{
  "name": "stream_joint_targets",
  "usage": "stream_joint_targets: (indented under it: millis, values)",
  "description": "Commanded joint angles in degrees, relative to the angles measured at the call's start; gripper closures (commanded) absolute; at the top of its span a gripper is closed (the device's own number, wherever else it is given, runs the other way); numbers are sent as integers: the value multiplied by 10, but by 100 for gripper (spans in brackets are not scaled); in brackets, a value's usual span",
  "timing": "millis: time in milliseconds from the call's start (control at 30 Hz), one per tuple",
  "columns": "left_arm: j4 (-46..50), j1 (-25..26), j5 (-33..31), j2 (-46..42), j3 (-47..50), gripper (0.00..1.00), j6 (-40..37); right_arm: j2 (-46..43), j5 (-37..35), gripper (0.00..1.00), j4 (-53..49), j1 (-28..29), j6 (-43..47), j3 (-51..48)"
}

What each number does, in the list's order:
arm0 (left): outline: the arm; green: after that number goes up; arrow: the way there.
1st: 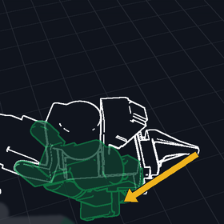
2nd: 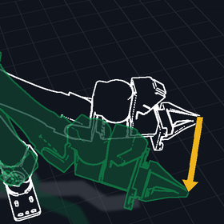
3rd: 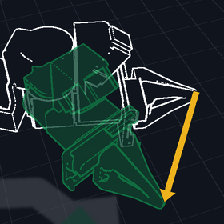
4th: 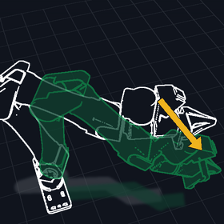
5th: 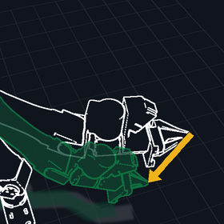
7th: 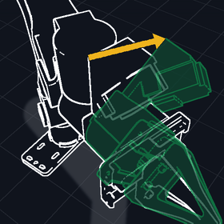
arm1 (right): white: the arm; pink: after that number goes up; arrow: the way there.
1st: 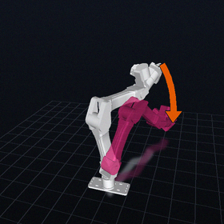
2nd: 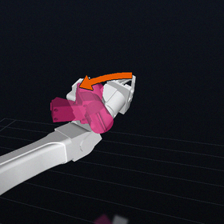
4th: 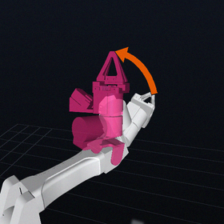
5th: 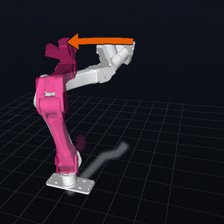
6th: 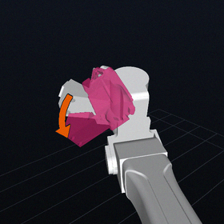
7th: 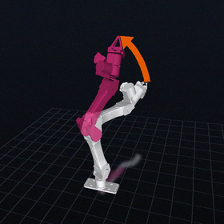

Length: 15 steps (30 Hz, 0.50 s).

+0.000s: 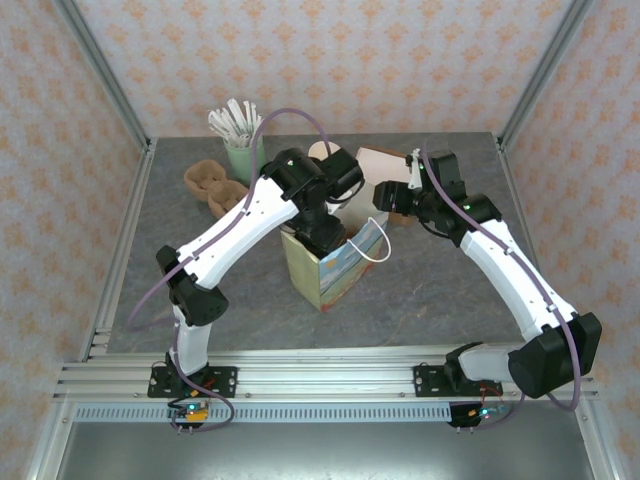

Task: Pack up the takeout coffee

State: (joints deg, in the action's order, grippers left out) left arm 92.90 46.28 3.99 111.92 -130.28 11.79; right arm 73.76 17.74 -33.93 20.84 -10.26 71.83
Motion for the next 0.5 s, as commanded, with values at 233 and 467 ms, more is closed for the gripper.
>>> stream_joint_targets:
  millis: [233, 467]
  values:
    - [87, 0, 5, 13, 13, 68, -22, 8, 1, 26, 4, -3, 4, -11]
    - [84, 2, 14, 27, 9, 69, -24, 11, 6, 27, 5, -3, 3, -11]
